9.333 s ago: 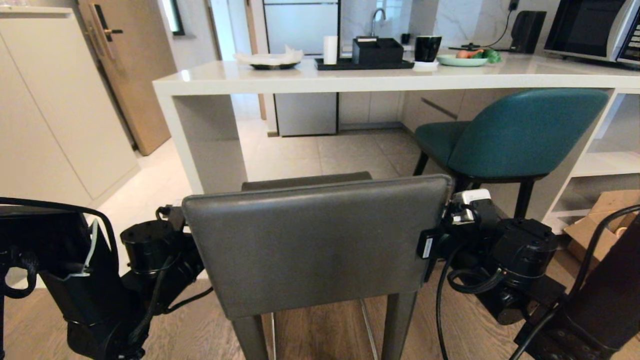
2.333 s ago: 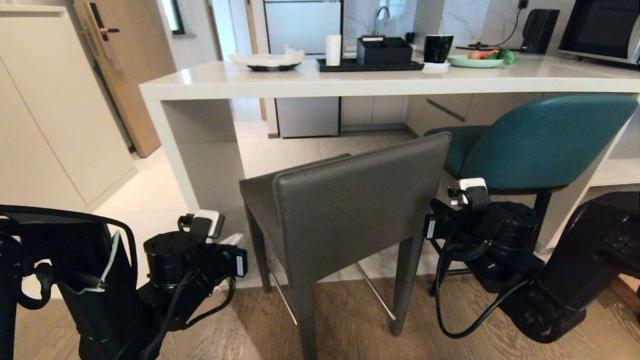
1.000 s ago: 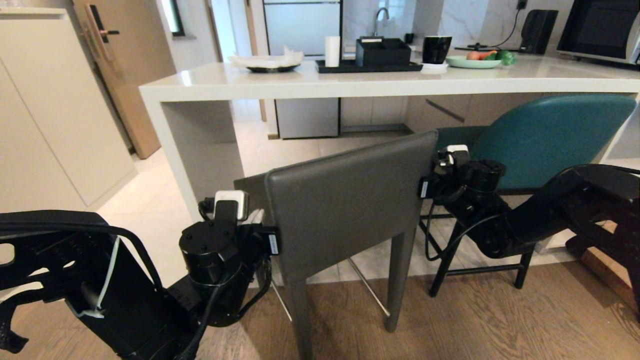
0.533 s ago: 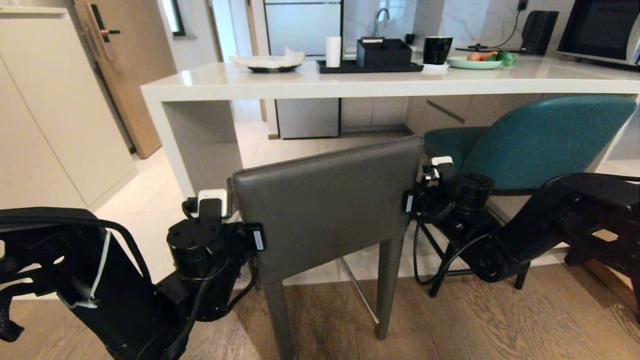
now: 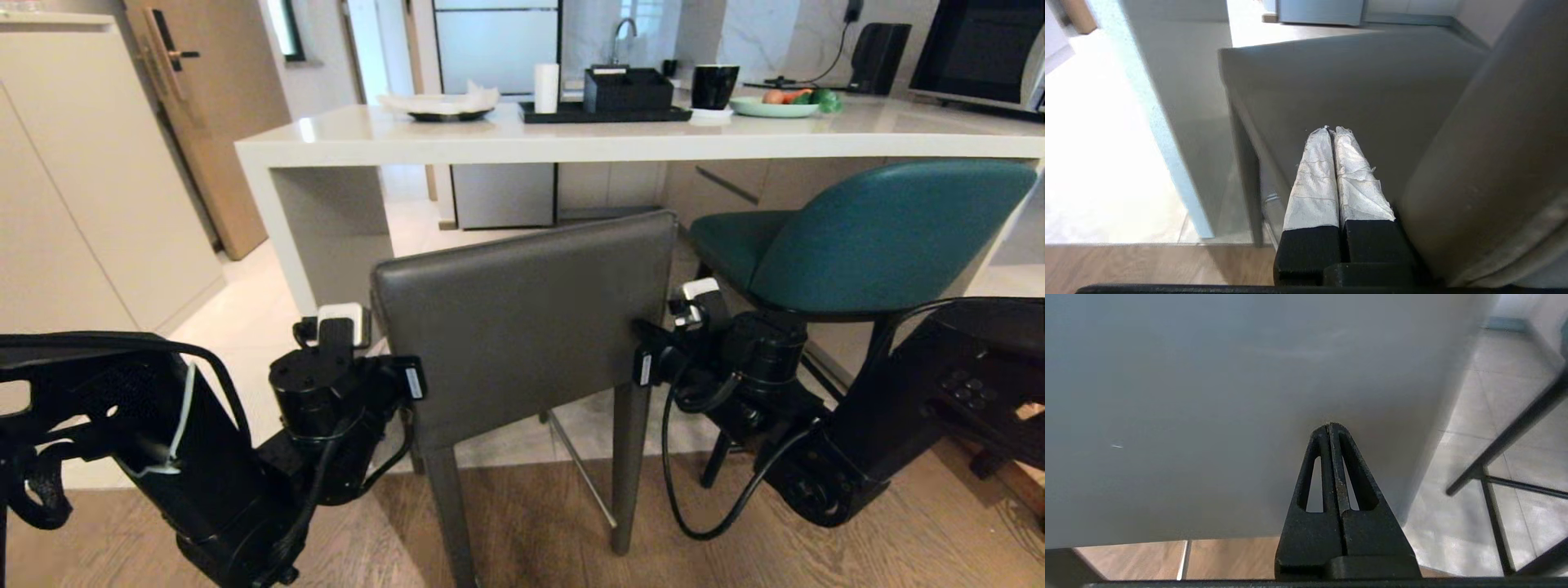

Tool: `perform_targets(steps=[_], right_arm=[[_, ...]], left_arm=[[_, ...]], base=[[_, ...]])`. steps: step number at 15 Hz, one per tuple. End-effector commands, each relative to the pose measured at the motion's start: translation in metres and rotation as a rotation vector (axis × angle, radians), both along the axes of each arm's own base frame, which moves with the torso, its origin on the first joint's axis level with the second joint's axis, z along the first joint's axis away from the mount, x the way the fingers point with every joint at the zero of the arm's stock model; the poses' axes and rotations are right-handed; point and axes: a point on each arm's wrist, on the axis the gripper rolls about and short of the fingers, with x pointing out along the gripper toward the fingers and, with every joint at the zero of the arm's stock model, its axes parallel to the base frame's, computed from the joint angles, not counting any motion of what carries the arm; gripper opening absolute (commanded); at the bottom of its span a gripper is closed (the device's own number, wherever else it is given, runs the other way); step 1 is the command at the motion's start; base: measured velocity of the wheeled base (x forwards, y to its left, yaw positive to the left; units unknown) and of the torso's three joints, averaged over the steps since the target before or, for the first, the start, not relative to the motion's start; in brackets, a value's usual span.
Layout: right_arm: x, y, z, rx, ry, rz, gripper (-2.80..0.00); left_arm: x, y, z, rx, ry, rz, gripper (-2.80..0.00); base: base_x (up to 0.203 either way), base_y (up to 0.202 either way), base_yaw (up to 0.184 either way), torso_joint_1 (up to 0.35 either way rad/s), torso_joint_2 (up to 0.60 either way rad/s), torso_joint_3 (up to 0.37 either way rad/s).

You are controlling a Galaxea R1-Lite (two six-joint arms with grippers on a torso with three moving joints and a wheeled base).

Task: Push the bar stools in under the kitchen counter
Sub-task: Push the gray chair back under the dining table

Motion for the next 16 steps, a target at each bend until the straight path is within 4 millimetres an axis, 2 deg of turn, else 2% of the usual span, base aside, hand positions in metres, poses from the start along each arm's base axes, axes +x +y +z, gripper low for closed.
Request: perform_targets(steps=[1,5,9,11,13,16], right_arm=[[-0.008,0.005,0.007,0.005,-0.015,0.01,-2.8],[-0.007,0.0,0.002,0.0,0.001,-0.004,-2.8],[0.008,-0.053,0.005,0.005,-0.005,-0.142,-2.8],[0.017,-0.08,0.01,0.017,-0.017,-0.165,-2.8],[0.032,-0.087,0.017,0.026,-0.033,-0.138,-2.8],[0.055,-0.086,0.023,0.027,-0.008,0.036,-2.8]], left_arm=[[0.008,-0.001,-0.008,0.005,0.007,0.015,-2.8],[-0.001,0.002,-0.011,0.013,0.029,0.011,-2.8],[-0.015,0.008,-0.005,0.0,0.037,0.021,-2.8],[-0.016,0.011,-0.005,-0.024,0.037,0.034,-2.8],[-0.016,0.01,-0.003,-0.034,0.03,0.055,-2.8],[-0.02,0.01,0.004,-0.06,0.008,0.107,-2.8]], base=[[0.0,0.0,0.0,0.0,0.0,0.0],[0.0,0.0,0.0,0.0,0.0,0.0],[0.0,0.0,0.0,0.0,0.0,0.0],[0.0,0.0,0.0,0.0,0.0,0.0],[0.0,0.0,0.0,0.0,0.0,0.0],[0.0,0.0,0.0,0.0,0.0,0.0]])
